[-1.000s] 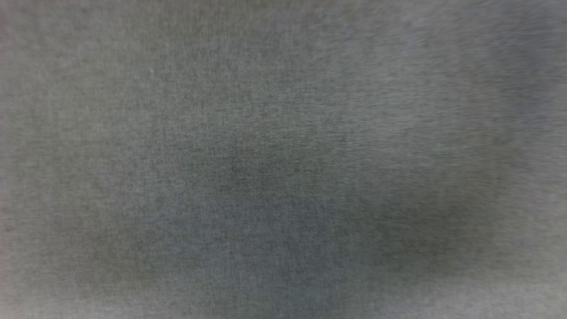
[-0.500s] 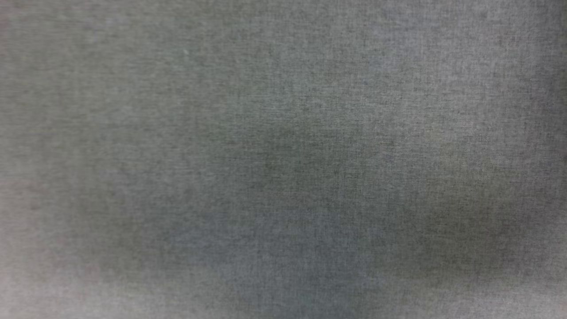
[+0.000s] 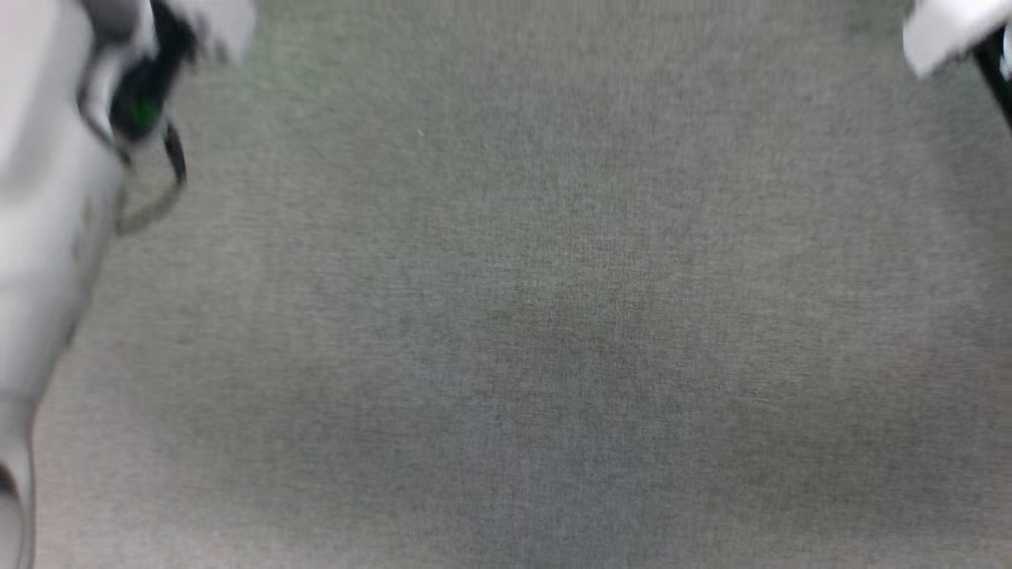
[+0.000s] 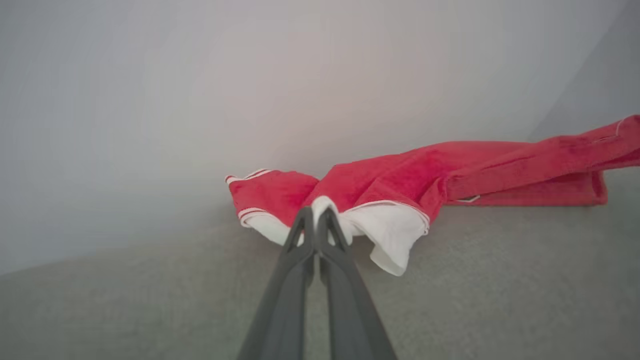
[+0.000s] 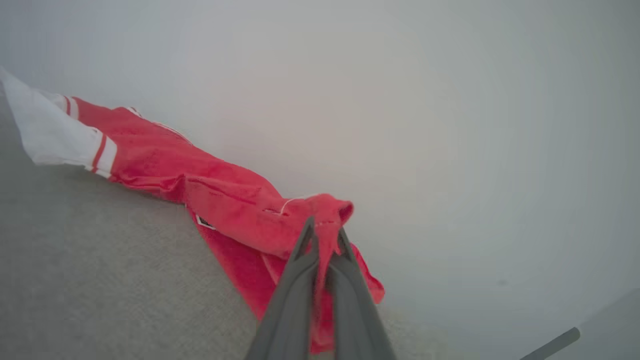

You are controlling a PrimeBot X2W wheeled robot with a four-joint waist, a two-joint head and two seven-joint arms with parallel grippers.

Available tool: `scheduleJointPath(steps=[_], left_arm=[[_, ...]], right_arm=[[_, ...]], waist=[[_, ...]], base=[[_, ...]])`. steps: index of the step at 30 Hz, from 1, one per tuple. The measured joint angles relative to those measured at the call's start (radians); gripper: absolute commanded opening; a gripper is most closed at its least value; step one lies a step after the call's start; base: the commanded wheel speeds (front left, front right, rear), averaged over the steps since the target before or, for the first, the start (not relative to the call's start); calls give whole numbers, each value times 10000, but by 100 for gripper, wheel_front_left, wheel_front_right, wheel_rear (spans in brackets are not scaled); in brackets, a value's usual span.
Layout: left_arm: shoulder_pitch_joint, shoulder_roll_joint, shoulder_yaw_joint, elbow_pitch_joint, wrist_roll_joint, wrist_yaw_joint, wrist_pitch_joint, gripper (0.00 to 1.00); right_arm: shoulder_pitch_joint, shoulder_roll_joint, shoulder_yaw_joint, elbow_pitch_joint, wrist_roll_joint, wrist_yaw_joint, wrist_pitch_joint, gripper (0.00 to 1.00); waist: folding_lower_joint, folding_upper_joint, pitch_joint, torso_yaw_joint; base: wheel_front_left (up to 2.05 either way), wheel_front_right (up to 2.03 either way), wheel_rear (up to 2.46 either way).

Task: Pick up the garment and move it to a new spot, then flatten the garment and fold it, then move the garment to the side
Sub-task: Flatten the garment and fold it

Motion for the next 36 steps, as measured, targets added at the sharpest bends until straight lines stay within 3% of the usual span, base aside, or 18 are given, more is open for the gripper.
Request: scheduleJointPath(steps=[5,10,16,24,36], left_arm=[[2270,855,-115,-1634,-685,318,545,0],[4541,1785,-144,-3864,-1166,1419,671,0],[7171,3089,-176,-6389,-1875,2876,899,0],[9863,4303,-138,-8826,-2767,4456,635,0],[12745,4943,-261,-10264,-4257,5799,207,0]], right_arm=[[1830,-1034,523,-1415,1546,0,746,0],[3917,-1969,332,-2886,2458,0,1336,0],[6498,-2615,-376,-4506,2961,0,2167,0],[9518,-2594,-1716,-5914,2917,0,2974,0],[12578,-2378,-2397,-7758,3149,0,4773,0]], waist=[[-1,0,-933,93],[-1,0,-1837,177],[-1,0,-2790,230],[-1,0,-3703,126],[0,0,-4287,-351]], base=[[0,0,0],[0,0,0],[0,0,0],[0,0,0],[0,0,0]])
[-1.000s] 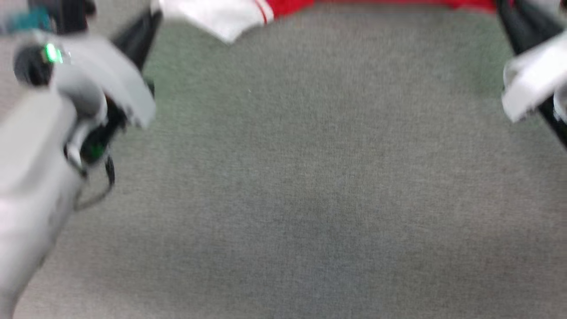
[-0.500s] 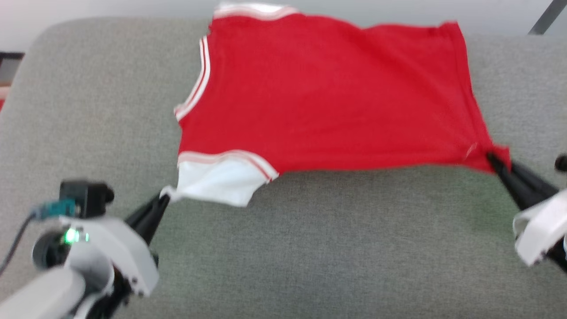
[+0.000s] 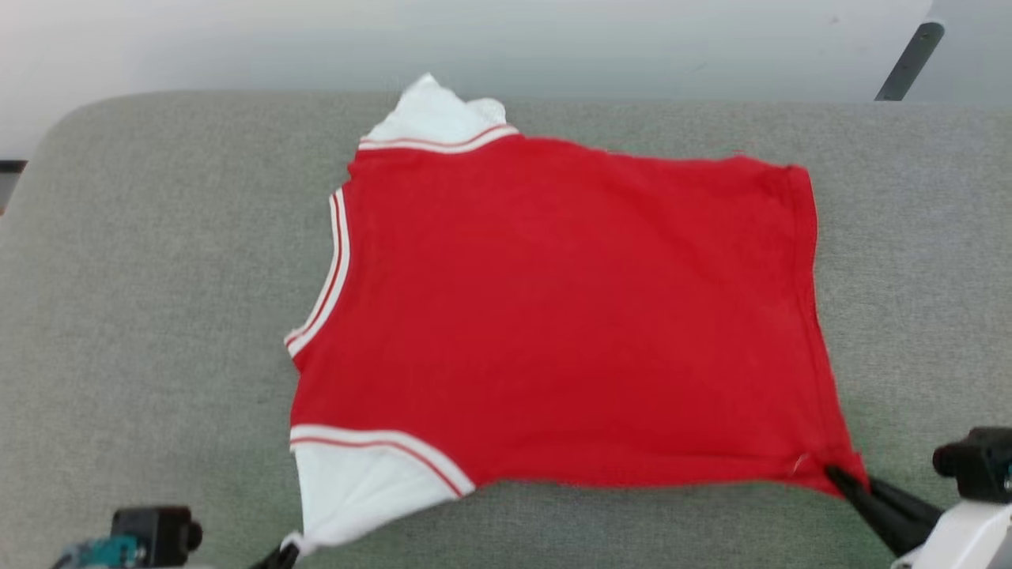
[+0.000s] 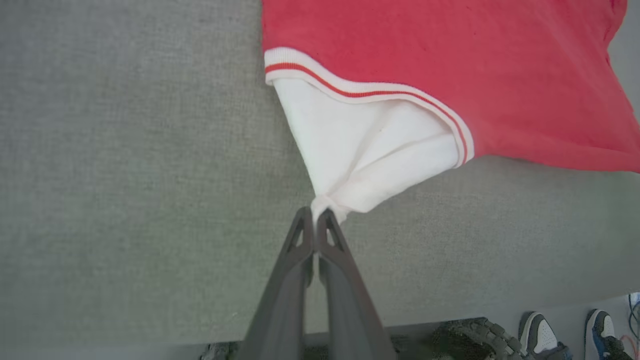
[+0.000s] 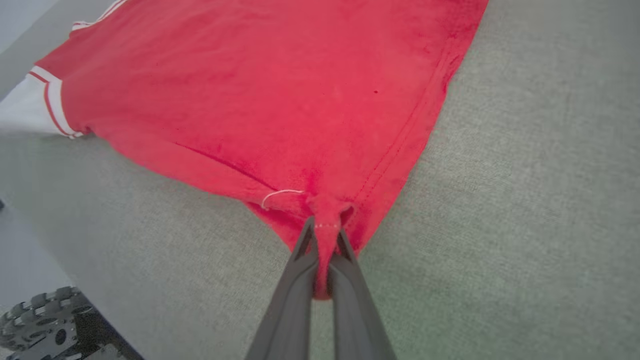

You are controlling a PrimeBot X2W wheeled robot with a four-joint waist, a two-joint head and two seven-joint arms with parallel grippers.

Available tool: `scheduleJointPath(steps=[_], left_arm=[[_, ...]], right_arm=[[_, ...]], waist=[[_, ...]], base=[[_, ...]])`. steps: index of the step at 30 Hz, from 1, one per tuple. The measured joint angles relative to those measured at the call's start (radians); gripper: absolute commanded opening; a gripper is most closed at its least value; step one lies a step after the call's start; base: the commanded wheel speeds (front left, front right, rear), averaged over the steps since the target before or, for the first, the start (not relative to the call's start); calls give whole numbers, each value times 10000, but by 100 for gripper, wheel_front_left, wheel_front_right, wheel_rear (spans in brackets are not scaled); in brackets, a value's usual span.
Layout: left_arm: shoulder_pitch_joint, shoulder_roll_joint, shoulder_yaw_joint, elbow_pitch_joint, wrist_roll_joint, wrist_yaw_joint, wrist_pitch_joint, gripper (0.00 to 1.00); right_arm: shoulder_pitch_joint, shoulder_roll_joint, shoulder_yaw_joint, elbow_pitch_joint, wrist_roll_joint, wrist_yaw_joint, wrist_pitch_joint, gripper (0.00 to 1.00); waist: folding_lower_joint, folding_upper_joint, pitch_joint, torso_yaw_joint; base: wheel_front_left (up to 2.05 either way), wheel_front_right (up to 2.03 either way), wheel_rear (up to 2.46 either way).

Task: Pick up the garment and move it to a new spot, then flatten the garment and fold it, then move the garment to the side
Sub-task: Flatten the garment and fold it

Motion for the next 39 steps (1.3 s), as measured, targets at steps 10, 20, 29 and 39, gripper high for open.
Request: scheduleJointPath(steps=[10,20,29,39], left_arm=[[1649,349,196,-719,-1150,748,-420,0],[1465,1407,671,-1948,-740,1277,-543,0],[-688,2353,1037,-2063,523,894,775,0],[-3827,1404,650,67,2178,-832,2934,0]], right_arm=[[1383,-71,-259,-884,543,0,1014,0],[1211,113,-798,-1229,617,0,1197,0],[-439,493,-869,-1104,201,0,1674,0],[-2458,934,-529,-157,-267,0,2090,0]], waist=[[0,0,-171,-79],[0,0,-25,-152],[0,0,205,-346],[-1,0,752,-446]], base=[[0,0,0],[0,0,0],[0,0,0],[0,0,0]])
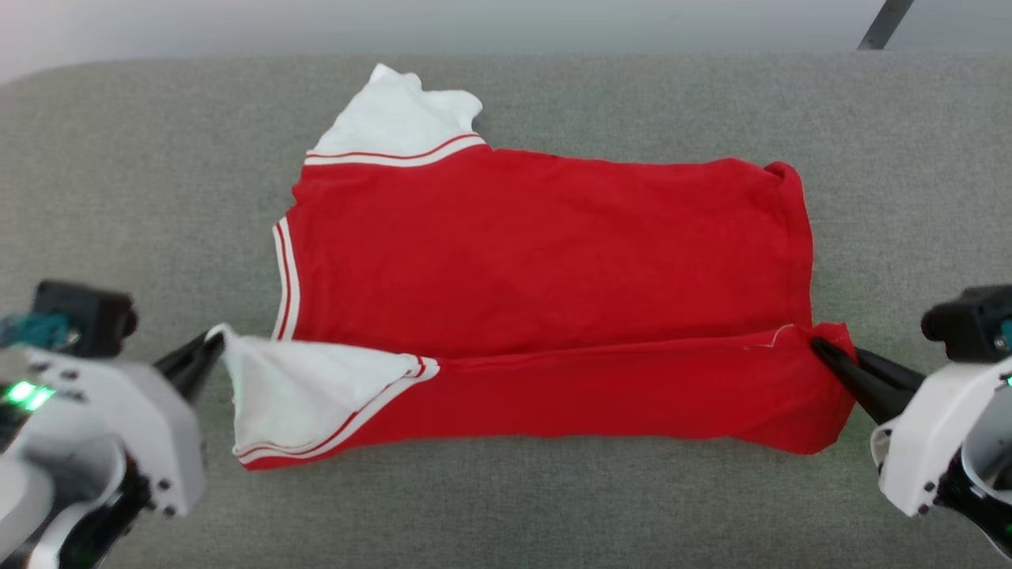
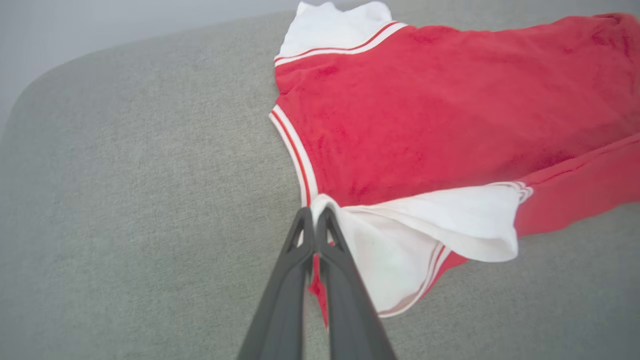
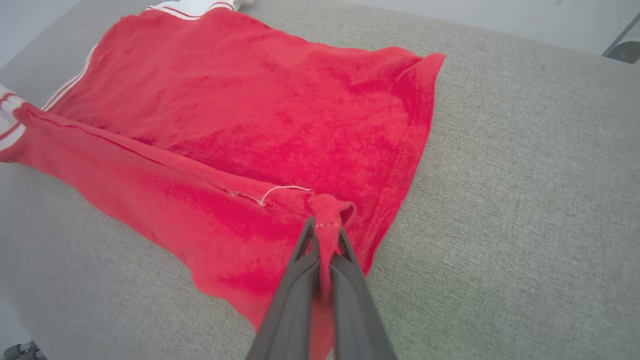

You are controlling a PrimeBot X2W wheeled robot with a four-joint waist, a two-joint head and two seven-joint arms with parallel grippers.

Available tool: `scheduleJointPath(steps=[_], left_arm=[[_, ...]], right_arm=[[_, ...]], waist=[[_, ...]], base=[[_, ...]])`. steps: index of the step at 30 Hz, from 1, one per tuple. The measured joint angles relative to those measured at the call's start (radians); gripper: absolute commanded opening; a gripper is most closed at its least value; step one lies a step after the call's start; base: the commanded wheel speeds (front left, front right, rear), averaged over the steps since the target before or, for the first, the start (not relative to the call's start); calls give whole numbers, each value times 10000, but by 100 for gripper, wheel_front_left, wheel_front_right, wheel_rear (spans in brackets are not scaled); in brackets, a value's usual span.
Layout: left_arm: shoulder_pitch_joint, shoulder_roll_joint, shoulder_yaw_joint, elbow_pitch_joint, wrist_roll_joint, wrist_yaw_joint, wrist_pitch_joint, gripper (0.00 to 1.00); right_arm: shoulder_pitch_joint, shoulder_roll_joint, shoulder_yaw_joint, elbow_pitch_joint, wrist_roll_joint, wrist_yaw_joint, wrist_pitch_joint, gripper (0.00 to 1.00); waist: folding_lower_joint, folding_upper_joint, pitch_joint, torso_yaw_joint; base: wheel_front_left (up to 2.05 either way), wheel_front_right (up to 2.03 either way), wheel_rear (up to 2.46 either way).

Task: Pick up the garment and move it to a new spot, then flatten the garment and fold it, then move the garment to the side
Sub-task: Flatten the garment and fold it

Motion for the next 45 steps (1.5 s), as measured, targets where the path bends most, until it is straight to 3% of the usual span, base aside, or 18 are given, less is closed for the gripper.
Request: scheduleJointPath(steps=[10,20,22,23,26,28,29,36,45], left_arm=[[-1501,-1937,-779,2897,497,-1471,786,0],[-1866,-2644,-1039,4226,263,-2142,1160,0],[-1875,-2709,-1039,4301,196,-2182,1198,18],[-1875,-2740,-1012,4347,100,-2182,1225,32],[-1871,-2773,-991,4397,2,-2192,1233,47],[-1857,-2777,-982,4422,-23,-2192,1220,96],[-1840,-2786,-972,4422,-42,-2194,1197,100],[-1562,-2782,-744,4322,-199,-2169,621,100],[-456,-2313,-255,3365,-600,-1507,-291,100]], right_arm=[[-1005,334,520,1218,-178,0,182,0],[-1508,579,685,1791,-159,0,410,0],[-1539,619,658,1870,-142,0,510,0],[-1539,629,652,1908,-142,0,591,0],[-1541,650,617,1939,-169,0,704,63],[-1543,698,570,1941,-198,0,711,100],[-1543,725,535,1952,-245,0,709,100],[-1494,905,307,1944,-479,0,648,100],[-773,1183,-591,1304,-924,0,40,100]], waist=[[0,0,569,-110],[0,0,709,-198],[0,0,658,-193],[0,0,625,-190],[0,0,496,-174],[1,0,394,-163],[1,0,338,-155],[1,0,-181,-105],[1,0,-1017,-67]], base=[[0,0,0],[0,0,0],[0,0,0],[0,0,0],[0,0,0],[0,0,0],[0,0,0],[0,0,0],[0,0,0]])
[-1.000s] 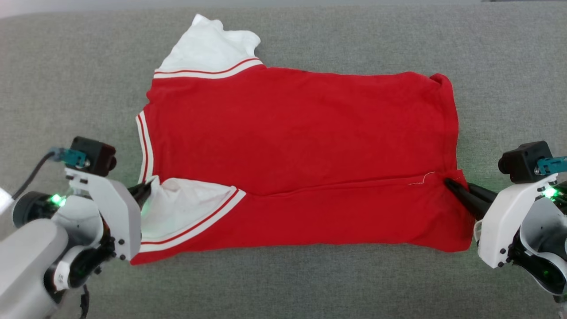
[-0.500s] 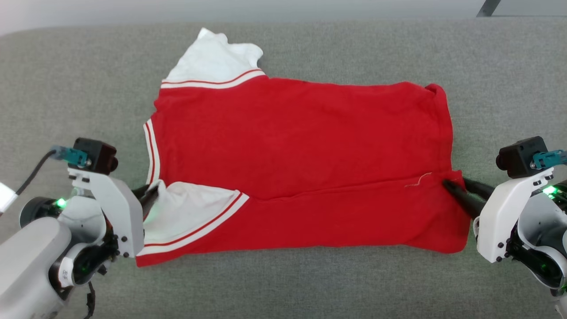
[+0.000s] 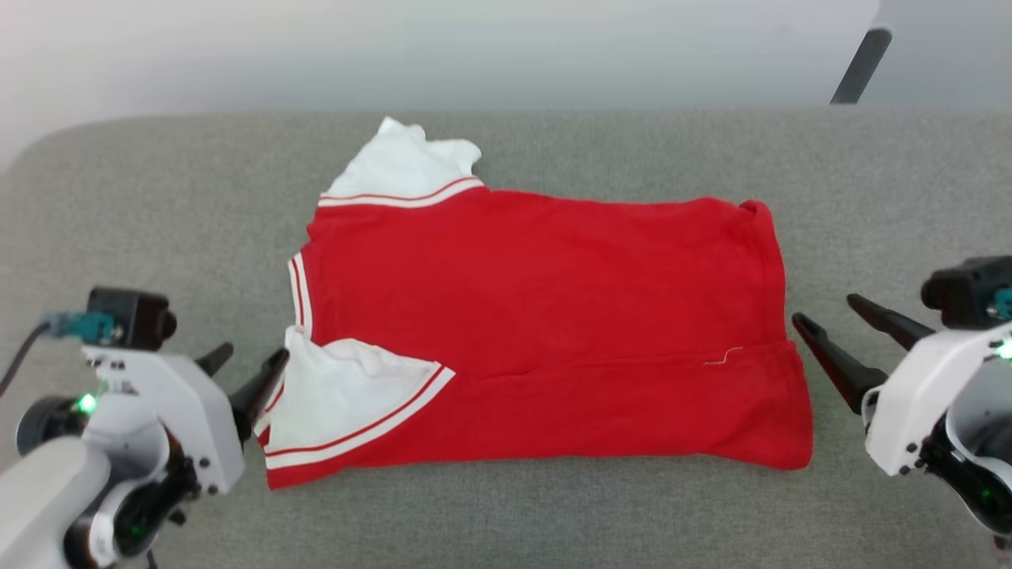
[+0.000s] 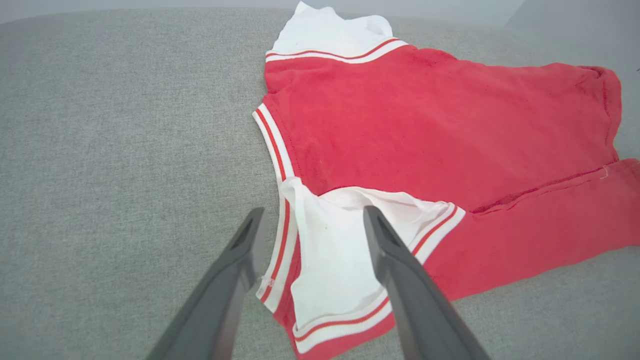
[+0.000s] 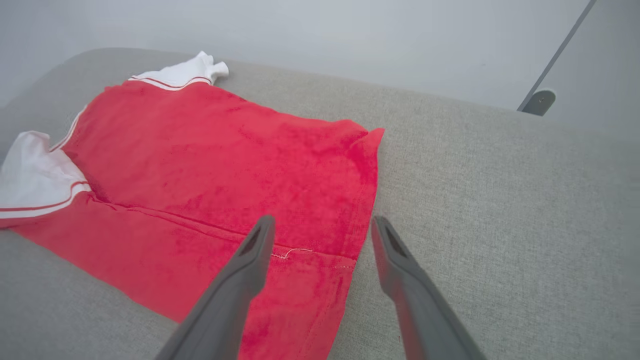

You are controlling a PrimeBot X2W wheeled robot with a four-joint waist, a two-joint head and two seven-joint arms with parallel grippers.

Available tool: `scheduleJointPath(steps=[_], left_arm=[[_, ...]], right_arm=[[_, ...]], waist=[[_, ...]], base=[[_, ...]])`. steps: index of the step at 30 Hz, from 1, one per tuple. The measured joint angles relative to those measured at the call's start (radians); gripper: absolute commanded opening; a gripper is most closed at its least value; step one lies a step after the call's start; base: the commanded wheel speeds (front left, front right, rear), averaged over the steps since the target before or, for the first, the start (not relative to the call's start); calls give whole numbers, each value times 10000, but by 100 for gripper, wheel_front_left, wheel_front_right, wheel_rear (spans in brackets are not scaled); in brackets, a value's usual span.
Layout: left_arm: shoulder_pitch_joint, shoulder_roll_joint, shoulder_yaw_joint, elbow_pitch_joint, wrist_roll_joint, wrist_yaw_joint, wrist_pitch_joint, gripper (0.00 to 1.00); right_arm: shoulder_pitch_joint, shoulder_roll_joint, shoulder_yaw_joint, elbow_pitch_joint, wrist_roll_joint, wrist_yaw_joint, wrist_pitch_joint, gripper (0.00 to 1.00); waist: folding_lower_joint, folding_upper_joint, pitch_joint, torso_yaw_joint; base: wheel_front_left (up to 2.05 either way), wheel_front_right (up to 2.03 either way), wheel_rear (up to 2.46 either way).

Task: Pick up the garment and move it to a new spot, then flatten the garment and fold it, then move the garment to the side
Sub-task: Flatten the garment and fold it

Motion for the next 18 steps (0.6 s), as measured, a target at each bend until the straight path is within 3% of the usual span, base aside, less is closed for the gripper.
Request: scheduleJointPath(steps=[9,18], left_arm=[[1016,541,453,-882,-1340,746,387,100],[1298,1095,418,-874,-2681,1348,2215,100]], right_arm=[[1306,930,-1452,-1101,-629,0,-244,100],[2305,2013,-2585,-2224,-1081,-2,370,100]], waist=[[-1,0,-555,-156],[-1,0,-627,-732]], base=[[0,0,0],[0,0,0]])
